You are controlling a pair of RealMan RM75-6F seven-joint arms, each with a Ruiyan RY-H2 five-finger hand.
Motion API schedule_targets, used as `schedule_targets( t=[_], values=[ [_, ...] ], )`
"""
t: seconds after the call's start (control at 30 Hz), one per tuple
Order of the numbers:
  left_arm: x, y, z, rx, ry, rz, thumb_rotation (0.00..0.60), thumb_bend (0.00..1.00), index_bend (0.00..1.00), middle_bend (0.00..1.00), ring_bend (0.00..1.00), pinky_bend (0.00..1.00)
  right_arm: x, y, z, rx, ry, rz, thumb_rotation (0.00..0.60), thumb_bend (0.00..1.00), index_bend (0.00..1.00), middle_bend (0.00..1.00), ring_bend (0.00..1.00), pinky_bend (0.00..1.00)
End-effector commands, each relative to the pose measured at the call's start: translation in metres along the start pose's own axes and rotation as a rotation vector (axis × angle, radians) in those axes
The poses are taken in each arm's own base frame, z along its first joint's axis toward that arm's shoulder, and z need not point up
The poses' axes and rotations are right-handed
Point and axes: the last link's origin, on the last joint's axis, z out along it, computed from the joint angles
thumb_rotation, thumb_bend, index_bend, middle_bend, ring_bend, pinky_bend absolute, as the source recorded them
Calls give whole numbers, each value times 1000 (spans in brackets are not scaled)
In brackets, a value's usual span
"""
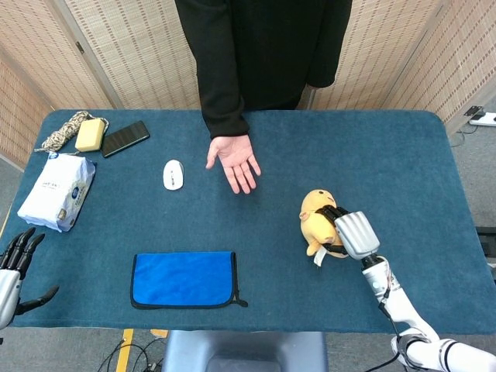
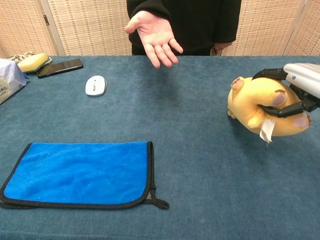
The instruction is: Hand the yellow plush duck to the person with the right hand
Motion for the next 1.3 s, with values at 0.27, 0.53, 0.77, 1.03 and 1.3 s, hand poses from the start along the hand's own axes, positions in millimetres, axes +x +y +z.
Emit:
schedule_targets(
  t=[0.27,0.53,0.77,1.03,1.3],
  values=[
    [-2,1,5,-8,-9,-12,600,240,0,50,56,260,73,-57,17,139,226,12,600,622,660,592,644,893],
    [-2,-1,8,-7,-22,-21,600,240,0,50,56,260,96,-101,58,176,271,22,600,584,660,554,633,761],
    [-2,-5,9,7,-26,-26,600,240,0,50,56,260,109,-129,103,171,246,31,600,573,660,527,613,724],
    [-3,-9,13,16,-40,-35,600,240,0,50,57,260,120,-133,142,96,272,-1,600,568,660,494,587,696],
    [-3,-9,14,17,-41,-35,600,240,0,50,57,260,116,-112,142,23,160,-17,600,405,351,294,393,498]
  ],
)
